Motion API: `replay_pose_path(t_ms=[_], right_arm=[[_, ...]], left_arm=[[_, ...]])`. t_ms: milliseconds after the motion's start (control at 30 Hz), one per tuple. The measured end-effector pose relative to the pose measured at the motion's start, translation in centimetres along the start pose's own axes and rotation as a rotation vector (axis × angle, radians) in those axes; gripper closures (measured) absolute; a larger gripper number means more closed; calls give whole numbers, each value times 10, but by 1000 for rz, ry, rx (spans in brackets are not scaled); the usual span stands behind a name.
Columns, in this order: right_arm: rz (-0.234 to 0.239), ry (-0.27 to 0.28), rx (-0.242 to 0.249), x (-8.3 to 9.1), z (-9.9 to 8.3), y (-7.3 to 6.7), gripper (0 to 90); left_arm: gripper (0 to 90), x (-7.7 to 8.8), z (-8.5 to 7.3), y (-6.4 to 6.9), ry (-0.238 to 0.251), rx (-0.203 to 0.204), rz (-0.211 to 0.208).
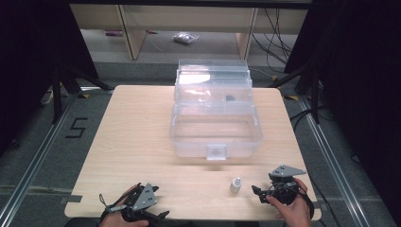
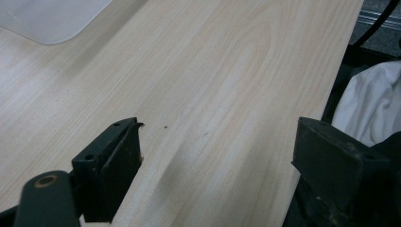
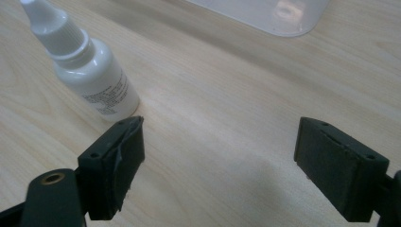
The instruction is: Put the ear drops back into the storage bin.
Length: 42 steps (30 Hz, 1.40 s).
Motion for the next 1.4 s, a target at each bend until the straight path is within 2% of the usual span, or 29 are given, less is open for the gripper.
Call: replay_pose_path(t_ms=[67,100,200,300,333,367,400,500,533,600,633,667,700,800,1033,1067,1100,1133,1233,1267,1400], right_arm=[[1,6,9,-1,0,1,177],[15,-9,-10,0,0,0,178],[17,-8,6,-1,1,1,178],[9,-14,-14,0,1,-1,179],[9,-13,6,-1,0,0,179],[15,-17,6,-2,0,-1,180],[14,-17,-19,-2,0,-3,181],[20,-30,-7,-1,1,-3,182],[22,-25,28,-2,2,-2,184],[22,-31,26,-2,2,-2,184],[21,-39,1,-1,2,-4,185],[20,-37,5,-1,2,-4,185],[27,-35,36,-2,3,-2,196],[30,-49,45,0,4,-3,205],[30,-69,43,3,7,-7,211],[25,-53,39,1,7,-8,214],[24,-57,54,2,8,-7,215],[35,-78,47,3,9,-8,214],[41,-77,63,4,11,-10,219],[46,-99,49,5,12,-13,222],[58,-108,61,3,13,-16,219]], left_arm=[[157,0,0,-1,5,-8,2],[156,0,0,-1,6,-6,2],[156,0,0,-1,-1,-9,1],[156,0,0,-1,-3,-11,-1],[156,0,0,0,-6,1,-1],[156,0,0,0,-4,-4,0],[156,0,0,0,-2,-2,1],[156,0,0,-1,-1,-9,0],[156,0,0,-1,-1,-9,1],[156,0,0,-1,-1,-8,1],[156,0,0,-1,0,-8,0],[156,0,0,-1,1,-10,2],[156,0,0,-1,-1,-9,0],[156,-1,0,-1,3,-6,4],[156,-1,0,-1,4,-6,3],[156,-1,0,-1,3,-6,4],[156,-1,0,-1,3,-5,4],[156,-1,0,-1,3,-7,4],[156,-1,0,-1,1,-6,4],[156,-1,0,-1,1,-6,4],[157,-1,0,-1,1,-7,5]])
Point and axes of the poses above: each handheld gripper's, and its own axes: x roughly backward along the jaws, z roughly out of its top, y roughly to its right, the point moved 2 cm from there along -x, roughly forward along the jaws, and after that the axes turned 12 degrees about z, right-handed, at the moved point
